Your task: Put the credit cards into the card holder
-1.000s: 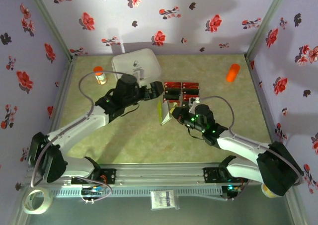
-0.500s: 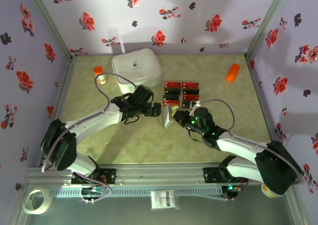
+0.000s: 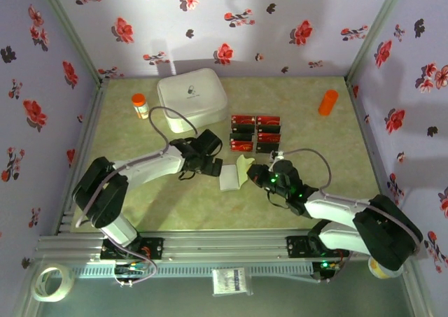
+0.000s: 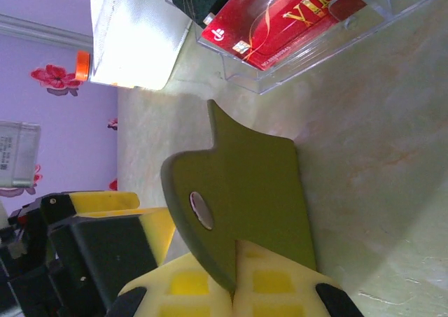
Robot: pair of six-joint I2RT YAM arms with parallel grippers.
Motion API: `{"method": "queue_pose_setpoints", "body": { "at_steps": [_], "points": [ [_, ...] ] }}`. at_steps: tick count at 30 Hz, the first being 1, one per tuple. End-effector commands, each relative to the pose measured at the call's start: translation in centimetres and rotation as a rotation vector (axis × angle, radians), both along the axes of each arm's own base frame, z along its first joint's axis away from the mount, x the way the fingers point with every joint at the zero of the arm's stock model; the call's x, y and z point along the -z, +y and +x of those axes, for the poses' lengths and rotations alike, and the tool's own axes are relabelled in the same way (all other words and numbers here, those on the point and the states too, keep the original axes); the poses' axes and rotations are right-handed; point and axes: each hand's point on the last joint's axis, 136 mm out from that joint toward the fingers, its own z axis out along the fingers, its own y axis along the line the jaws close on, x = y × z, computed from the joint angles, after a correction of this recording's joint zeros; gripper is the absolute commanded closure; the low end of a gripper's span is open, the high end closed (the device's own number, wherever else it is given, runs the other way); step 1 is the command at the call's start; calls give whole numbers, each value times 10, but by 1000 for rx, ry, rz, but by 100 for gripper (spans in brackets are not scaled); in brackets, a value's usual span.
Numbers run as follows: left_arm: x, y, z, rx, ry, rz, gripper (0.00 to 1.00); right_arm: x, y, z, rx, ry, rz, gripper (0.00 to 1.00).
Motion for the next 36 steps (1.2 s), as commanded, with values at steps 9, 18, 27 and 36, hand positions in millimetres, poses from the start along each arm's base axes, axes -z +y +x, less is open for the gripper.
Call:
{"method": "queue_pose_setpoints", "body": {
  "at_steps": [9,18,27,36],
  "points": [
    [2,6,1,-7,-23,36,0,19,-14,-3,55,5,-31,100],
    [-14,-6,1,-34,-37,-70,0,54,-46,-17,142,99,-144,100],
    [-14,-10,2,-38,-34,-90,0,63,-60,-25,160,127,-210,100],
    [-24,-20,1,-29,-49,-145,0,66,-52,-24,137,131,-207,100]
  ]
}}
